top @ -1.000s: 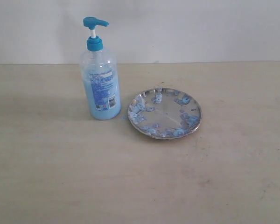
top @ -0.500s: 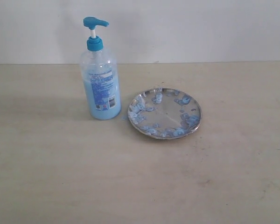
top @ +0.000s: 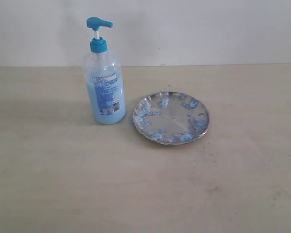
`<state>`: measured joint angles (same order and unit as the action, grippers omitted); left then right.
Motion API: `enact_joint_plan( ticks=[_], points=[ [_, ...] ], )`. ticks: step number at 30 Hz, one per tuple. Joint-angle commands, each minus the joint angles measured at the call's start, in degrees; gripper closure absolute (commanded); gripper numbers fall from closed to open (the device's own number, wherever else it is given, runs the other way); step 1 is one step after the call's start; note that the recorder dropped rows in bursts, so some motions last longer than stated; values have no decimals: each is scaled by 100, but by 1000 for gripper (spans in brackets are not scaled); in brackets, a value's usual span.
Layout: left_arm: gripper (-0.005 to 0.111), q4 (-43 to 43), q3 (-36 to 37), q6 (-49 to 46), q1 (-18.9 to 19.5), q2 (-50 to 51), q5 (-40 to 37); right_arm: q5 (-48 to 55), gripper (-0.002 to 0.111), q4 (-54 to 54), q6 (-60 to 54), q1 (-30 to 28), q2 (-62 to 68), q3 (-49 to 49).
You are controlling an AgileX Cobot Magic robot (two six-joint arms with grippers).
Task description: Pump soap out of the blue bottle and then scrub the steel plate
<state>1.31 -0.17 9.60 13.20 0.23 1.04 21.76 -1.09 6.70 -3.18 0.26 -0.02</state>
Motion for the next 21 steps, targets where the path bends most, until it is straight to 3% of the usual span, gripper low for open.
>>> enact_joint_plan(
  ticks=[1, 21],
  points=[
    [103, -29, 17, 29, -43, -23, 58, -17, 108, -66, -19, -30, -26, 2],
    [103, -29, 17, 29, -43, -23, 8, -17, 108, -66, -8, -30, -26, 2]
  ],
)
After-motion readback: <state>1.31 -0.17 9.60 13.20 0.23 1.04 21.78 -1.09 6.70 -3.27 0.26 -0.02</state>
